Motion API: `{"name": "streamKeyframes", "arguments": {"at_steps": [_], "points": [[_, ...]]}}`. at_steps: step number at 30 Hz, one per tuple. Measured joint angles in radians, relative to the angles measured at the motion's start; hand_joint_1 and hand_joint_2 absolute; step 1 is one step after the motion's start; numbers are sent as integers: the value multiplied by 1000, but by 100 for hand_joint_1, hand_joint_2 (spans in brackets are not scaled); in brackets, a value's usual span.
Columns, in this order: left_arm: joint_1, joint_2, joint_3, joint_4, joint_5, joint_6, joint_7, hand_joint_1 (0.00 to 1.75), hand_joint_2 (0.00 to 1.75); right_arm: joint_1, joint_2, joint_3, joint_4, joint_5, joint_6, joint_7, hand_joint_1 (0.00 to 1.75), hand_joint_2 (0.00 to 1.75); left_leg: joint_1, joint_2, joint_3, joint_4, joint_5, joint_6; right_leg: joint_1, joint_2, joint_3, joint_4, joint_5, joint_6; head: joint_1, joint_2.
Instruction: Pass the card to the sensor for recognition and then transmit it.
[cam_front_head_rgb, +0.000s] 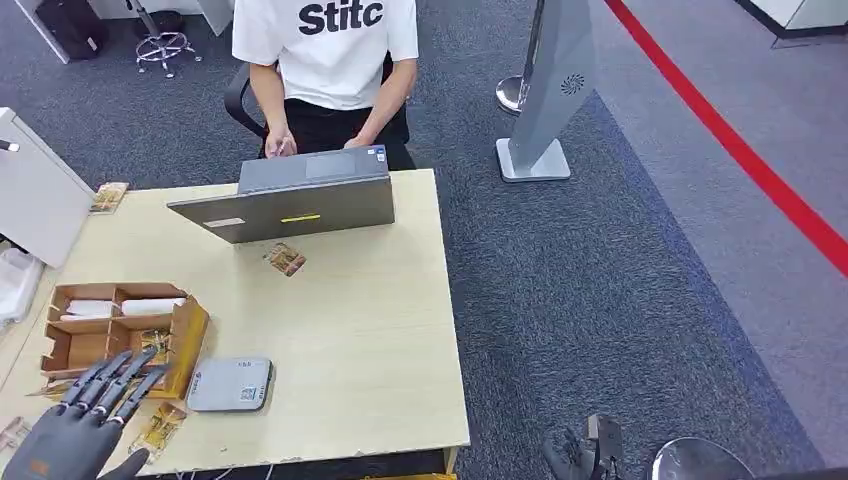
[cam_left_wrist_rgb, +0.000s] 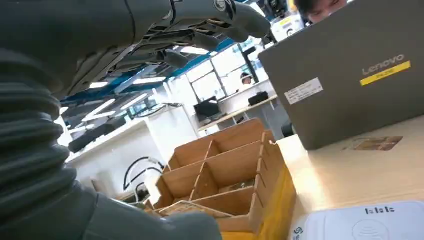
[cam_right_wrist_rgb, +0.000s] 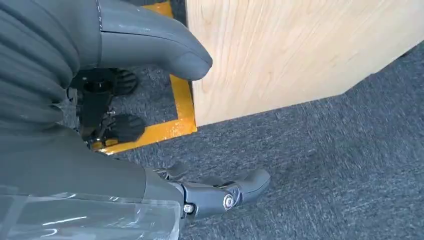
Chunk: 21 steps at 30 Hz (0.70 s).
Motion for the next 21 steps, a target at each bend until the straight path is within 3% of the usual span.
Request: {"name": "streamKeyframes", "arguments": {"at_steps": [8,13,21], "points": [[18,-53,56,31,37,-1,-3,0,175,-1,-2,-4,6,28,8,7,0,175,0,-1,0,0,0,0,0,0,0,0,0,0,0,0],[25,-97,132,66,85,-2,-43,0,175,-3,-2,-5,7,32,14,8,0,175,0,-1,0,0,0,0,0,-1,0,0,0,0,0,0],[26,-129,177,91,102,-6,-52,0,175,-6,-3,-5,7,32,15,8,0,175,0,-1,0,0,0,0,0,-1,0,0,0,0,0,0]]}}
